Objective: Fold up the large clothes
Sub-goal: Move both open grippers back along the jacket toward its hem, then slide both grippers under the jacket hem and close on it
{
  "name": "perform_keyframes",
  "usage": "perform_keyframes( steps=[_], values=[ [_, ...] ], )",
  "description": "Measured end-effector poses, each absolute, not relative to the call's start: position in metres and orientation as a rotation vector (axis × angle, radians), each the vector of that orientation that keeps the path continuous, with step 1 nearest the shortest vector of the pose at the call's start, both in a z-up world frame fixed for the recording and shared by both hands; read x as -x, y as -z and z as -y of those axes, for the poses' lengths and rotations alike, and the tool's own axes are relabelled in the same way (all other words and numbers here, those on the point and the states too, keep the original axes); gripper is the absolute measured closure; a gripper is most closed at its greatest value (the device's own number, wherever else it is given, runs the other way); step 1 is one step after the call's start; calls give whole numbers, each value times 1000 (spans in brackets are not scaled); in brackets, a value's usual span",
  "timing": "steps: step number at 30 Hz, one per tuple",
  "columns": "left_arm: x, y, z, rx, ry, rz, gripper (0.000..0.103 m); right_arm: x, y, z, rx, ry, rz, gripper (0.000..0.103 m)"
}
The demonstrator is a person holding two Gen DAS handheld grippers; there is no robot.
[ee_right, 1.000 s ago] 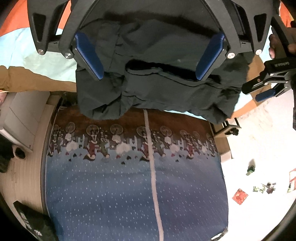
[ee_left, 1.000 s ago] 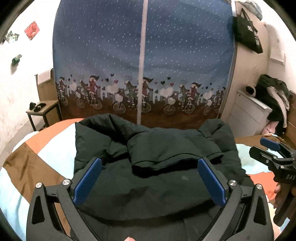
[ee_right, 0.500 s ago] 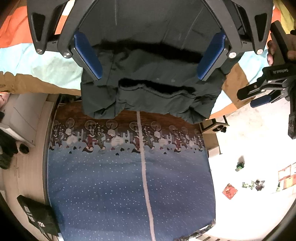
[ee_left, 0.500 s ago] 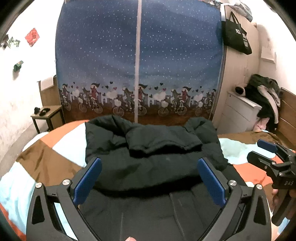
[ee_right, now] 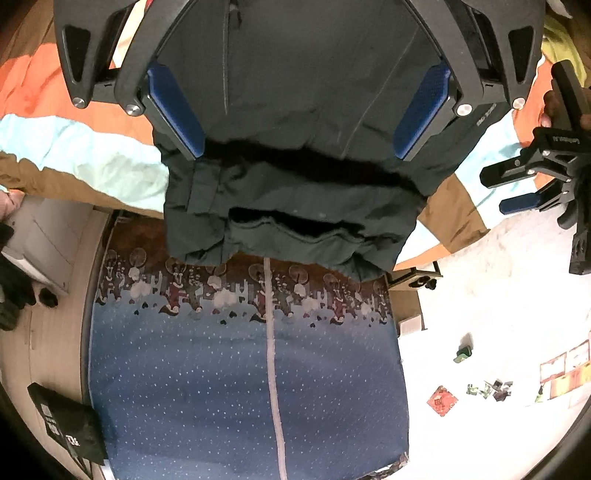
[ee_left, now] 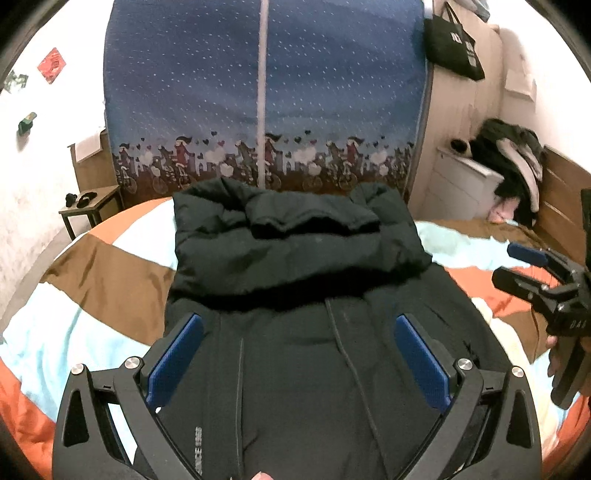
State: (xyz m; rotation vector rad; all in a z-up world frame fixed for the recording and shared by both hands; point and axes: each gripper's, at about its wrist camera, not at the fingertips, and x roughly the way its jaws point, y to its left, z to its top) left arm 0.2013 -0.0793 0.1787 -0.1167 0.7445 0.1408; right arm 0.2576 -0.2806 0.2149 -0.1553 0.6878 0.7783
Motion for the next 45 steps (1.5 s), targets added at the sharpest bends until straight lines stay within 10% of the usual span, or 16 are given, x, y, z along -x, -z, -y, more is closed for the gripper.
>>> perform_keyframes(
  steps=[45],
  values=[
    [-87,-57,83,-100,145,-1113,1,-164,-103,357,551,-939,-1048,0]
  ],
)
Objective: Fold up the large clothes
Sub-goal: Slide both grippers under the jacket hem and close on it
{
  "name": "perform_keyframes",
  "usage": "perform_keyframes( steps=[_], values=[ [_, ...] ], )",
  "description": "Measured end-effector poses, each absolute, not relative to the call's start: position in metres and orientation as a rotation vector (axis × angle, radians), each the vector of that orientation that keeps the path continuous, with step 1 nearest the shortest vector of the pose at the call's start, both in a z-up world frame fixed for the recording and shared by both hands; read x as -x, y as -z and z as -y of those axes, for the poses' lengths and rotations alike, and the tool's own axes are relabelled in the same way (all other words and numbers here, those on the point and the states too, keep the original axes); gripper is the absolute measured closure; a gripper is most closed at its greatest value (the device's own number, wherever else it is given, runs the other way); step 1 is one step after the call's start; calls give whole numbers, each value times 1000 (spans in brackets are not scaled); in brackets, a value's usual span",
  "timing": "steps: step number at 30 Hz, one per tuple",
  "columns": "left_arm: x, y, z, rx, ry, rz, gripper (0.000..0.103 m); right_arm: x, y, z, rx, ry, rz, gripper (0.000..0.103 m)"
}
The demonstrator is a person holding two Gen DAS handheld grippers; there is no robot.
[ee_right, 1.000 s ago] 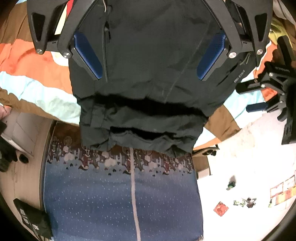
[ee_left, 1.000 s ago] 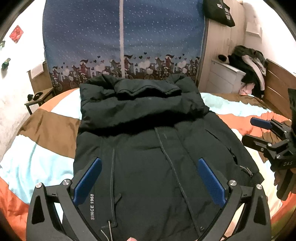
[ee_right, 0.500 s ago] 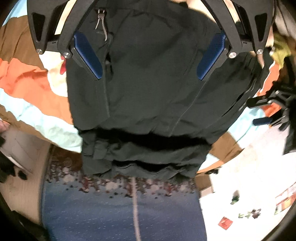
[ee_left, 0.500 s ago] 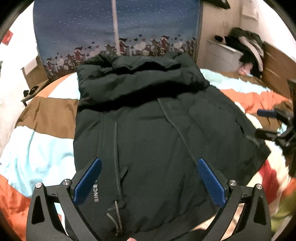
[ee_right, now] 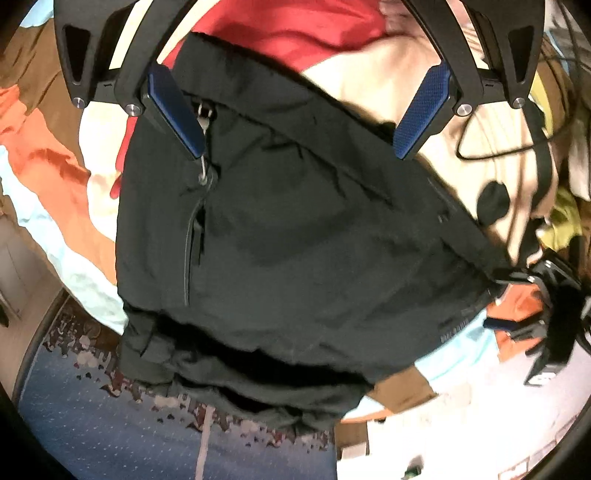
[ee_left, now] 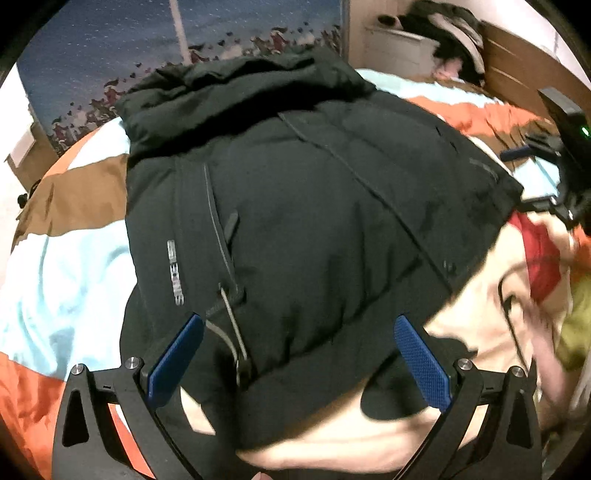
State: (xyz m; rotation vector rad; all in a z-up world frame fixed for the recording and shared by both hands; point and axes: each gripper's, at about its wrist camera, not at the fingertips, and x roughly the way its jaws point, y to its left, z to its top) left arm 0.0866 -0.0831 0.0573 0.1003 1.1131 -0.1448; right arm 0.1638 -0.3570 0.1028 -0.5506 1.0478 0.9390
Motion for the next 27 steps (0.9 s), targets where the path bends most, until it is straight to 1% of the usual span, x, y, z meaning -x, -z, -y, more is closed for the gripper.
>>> perform_keyframes(
  steps=[10,16,22,27],
  values=[
    [-57,-22,91,-281,204,-1159,1,-169,-70,364,541,-915,-1160,0],
    [-50,7,108,-532,167,-1137,1,-167,-65,364,530,-906,-1168,0],
    [-54,23,113,-617,91,-1117,1,-168,-62,364,534,-897,-1167,0],
    [-56,26,116,-686,54,-1081,1,-163,-57,362,629,-913,-1140,0]
  ],
)
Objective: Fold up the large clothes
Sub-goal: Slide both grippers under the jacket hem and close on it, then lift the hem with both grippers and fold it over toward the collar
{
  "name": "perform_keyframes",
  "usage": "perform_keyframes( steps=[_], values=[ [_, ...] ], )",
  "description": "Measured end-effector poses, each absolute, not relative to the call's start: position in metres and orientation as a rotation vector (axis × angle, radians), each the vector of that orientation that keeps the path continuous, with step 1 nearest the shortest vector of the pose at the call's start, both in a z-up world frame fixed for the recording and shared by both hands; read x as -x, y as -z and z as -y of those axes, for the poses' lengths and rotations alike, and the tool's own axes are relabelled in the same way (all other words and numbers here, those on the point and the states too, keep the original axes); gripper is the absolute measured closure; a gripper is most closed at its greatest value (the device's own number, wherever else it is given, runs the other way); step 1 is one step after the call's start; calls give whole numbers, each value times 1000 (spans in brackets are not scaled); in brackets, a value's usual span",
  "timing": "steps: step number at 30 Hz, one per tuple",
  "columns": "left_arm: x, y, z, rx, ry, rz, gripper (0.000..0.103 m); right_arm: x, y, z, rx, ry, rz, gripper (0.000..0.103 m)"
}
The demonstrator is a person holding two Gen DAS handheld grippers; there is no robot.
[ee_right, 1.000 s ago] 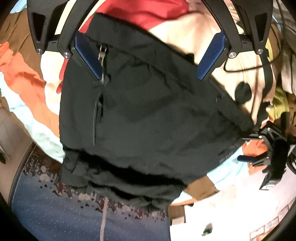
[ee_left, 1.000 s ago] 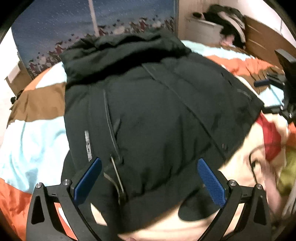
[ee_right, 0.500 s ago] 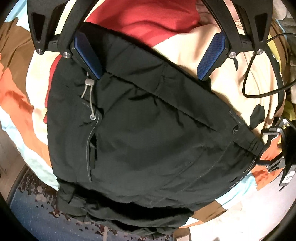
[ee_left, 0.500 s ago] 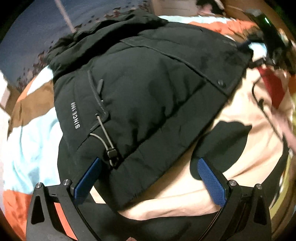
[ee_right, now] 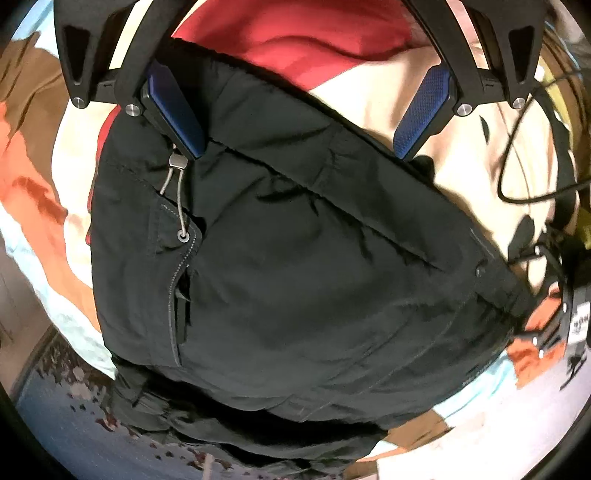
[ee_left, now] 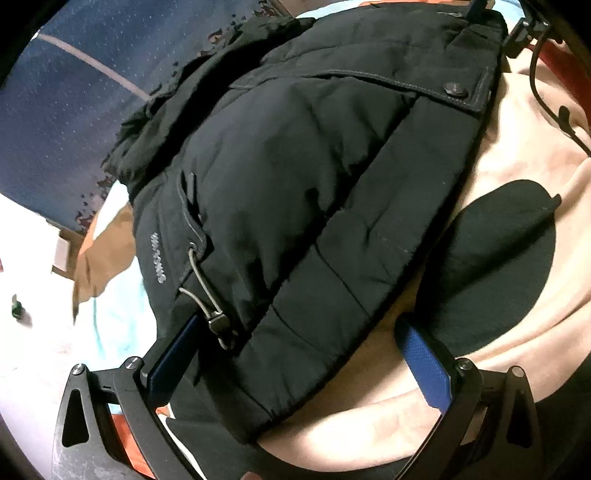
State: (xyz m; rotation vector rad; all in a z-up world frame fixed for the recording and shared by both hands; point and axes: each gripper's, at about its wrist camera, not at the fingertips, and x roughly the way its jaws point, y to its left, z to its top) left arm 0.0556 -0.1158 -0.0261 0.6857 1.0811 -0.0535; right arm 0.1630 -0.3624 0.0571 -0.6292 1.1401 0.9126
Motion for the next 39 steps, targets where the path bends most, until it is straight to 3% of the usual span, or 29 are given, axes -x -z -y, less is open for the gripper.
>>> perform_keyframes(
  steps=[5,10,17,18,19,20,21,22,28,39],
  values=[
    [-59,23,109,-726,-5,-1026,2,-148,-44,357,831,-933,-1075,0],
    [-67,11,99,-675,-21,-1009,14,-131,-32,351,988,-869,-945,0],
    [-62,6,110,-630,-19,-1027,15,-116,-35,342,1057,-757,-736,0],
    [-61,6,113,-627,-20,-1029,15,-115,-36,342,1057,-748,-714,5],
    [-61,7,113,-623,-19,-1031,15,-116,-36,341,1048,-753,-714,24],
    [-61,7,114,-617,-17,-1035,15,-116,-36,342,1043,-759,-725,35],
    [-62,8,113,-611,-14,-1038,15,-119,-37,341,1028,-768,-750,55],
    [-61,8,113,-601,-5,-1041,15,-123,-39,341,1006,-768,-770,59],
    [-50,5,120,-571,131,-1002,15,-154,-69,339,759,-801,-910,77],
    [-54,21,130,-750,18,-963,15,-181,-125,328,494,-837,-968,86]
  ],
)
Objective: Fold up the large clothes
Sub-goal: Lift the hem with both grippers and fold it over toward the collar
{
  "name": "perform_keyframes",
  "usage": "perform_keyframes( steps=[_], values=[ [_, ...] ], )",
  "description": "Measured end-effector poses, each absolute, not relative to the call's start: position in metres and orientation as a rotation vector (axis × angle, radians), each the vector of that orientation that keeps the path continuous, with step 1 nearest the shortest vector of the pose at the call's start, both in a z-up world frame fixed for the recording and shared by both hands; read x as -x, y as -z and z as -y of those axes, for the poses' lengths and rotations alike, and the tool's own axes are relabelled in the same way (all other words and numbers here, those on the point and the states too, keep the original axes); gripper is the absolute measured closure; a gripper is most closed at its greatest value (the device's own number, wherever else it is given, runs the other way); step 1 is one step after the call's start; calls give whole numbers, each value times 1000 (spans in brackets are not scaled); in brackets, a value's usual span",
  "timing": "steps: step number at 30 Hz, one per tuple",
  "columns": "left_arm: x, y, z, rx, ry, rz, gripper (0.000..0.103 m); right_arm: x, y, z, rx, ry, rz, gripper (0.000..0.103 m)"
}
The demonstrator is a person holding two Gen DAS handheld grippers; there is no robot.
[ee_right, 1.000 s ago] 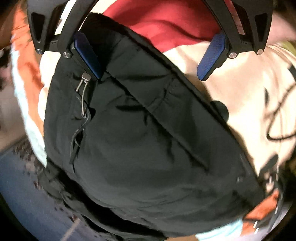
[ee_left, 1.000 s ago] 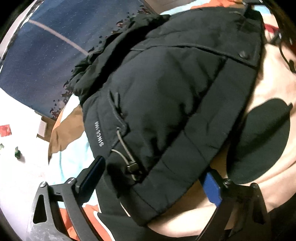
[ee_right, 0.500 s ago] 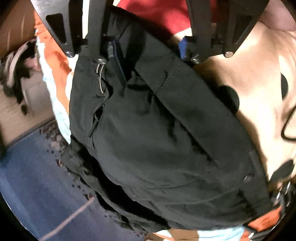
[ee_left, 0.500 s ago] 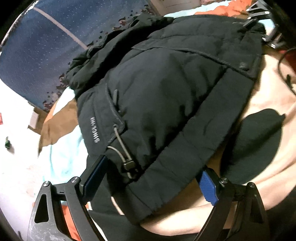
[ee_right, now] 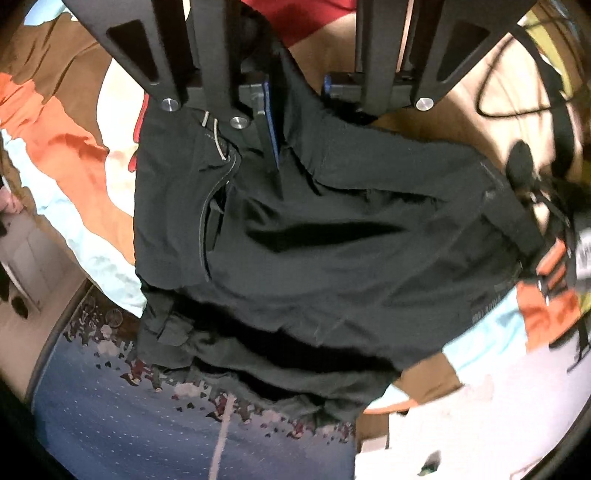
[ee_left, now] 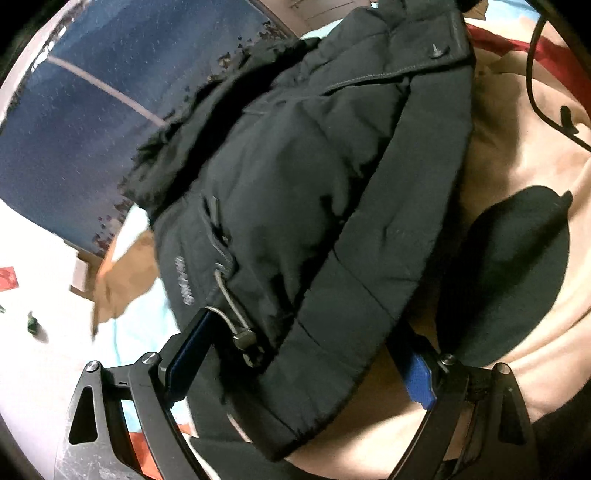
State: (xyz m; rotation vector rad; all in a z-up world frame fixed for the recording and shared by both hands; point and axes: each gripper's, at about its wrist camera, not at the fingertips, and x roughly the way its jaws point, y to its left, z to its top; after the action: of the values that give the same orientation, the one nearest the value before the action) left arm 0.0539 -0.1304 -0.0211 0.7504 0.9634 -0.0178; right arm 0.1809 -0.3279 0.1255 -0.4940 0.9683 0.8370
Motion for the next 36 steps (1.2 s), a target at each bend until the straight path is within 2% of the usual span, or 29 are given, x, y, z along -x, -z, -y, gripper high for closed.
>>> perform_keyframes(
  steps=[2,3,4,5,7,9,15,27,36],
  values=[
    [-53,14,127,-742,5,-932,19,-187,-134,327,451,-837,-972,86],
    [-53,9,124,-721,4,-924,37,-191,-139,327,432,-838,-972,87],
    [-55,1,121,-681,12,-925,51,-193,-144,326,419,-840,-971,87],
    [-57,-5,117,-646,16,-927,54,-198,-147,324,408,-843,-970,87],
    [-59,-21,111,-579,27,-916,72,-201,-157,323,381,-847,-964,87],
    [-64,-34,108,-535,45,-909,79,-208,-165,321,353,-850,-957,87],
    [-88,-66,104,-386,87,-944,90,-231,-179,319,249,-852,-969,88],
    [-117,-111,84,-194,65,-934,95,-255,-192,313,149,-849,-980,90],
    [-91,-144,80,-148,38,-811,98,-214,-207,348,92,-822,-876,94]
  ],
)
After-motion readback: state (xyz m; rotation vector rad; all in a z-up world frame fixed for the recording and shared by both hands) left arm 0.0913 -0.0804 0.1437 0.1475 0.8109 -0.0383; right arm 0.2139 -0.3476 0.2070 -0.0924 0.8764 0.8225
